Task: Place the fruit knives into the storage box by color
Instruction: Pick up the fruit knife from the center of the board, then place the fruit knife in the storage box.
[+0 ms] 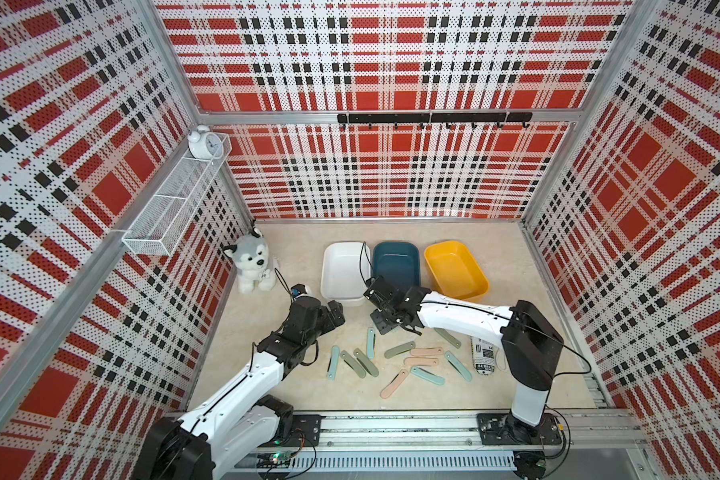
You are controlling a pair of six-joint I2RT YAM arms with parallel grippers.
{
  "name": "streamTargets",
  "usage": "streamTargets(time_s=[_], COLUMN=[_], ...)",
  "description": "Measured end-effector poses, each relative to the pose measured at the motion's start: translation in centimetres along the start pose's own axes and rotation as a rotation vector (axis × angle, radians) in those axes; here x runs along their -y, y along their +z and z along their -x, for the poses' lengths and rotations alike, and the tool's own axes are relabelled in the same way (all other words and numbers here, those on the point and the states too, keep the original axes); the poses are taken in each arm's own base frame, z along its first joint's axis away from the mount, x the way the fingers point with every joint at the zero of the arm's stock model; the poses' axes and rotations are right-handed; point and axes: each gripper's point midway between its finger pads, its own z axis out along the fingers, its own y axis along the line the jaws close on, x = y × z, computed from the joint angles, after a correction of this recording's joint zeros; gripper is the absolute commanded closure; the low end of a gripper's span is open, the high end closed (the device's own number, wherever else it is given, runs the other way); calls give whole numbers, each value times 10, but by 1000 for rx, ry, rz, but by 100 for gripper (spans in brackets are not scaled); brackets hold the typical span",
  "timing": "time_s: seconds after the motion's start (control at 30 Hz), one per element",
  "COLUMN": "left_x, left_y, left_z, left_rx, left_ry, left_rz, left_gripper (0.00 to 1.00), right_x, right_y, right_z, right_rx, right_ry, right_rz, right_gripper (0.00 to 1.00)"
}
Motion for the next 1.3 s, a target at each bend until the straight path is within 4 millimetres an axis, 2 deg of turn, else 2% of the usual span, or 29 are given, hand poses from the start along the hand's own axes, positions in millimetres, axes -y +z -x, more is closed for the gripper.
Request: streamTargets(time_s=[0.1, 0.17, 0.23, 0.3, 0.4, 0.47, 0.57, 0.67, 0.77, 1.03, 1.3], left_x=[13, 30, 48, 65, 80, 82, 82, 81, 82, 84, 88], left_y=[-3, -5, -6, -6, -3, 0, 5, 7, 9, 11, 5], left_z=[1, 1, 0, 0, -3, -5, -9, -11, -11, -14, -9], left_rx=[8, 10, 6, 4, -7, -13, -25, -29, -30, -46, -27], left_ry=[23, 51, 79, 99, 117, 122, 128, 130, 129, 131, 125], left_rz=[-19, -48, -77, -102, -122, -124, -117, -114, -117, -127, -147], left_gripper=[2, 2, 2, 2, 2, 2, 2, 2, 2, 2, 2], right_x=[10, 31, 65, 112, 183, 221, 257, 272, 278, 284, 295], right_y=[-27, -40, -49, -54, -60, -62, -56, -45, -30, 21, 54], right_z=[24, 36, 45, 49, 40, 28, 4, -18, -26, -20, -4], right_rx=[69, 107, 128, 145, 144, 128, 83, 26, -4, -47, -41], right_ry=[29, 59, 105, 168, 264, 314, 356, 368, 374, 361, 363], right_rz=[2, -18, -68, -137, -243, -308, -372, -394, -395, -370, -367], right_gripper=[73, 73, 73, 73, 73, 73, 72, 72, 72, 70, 69])
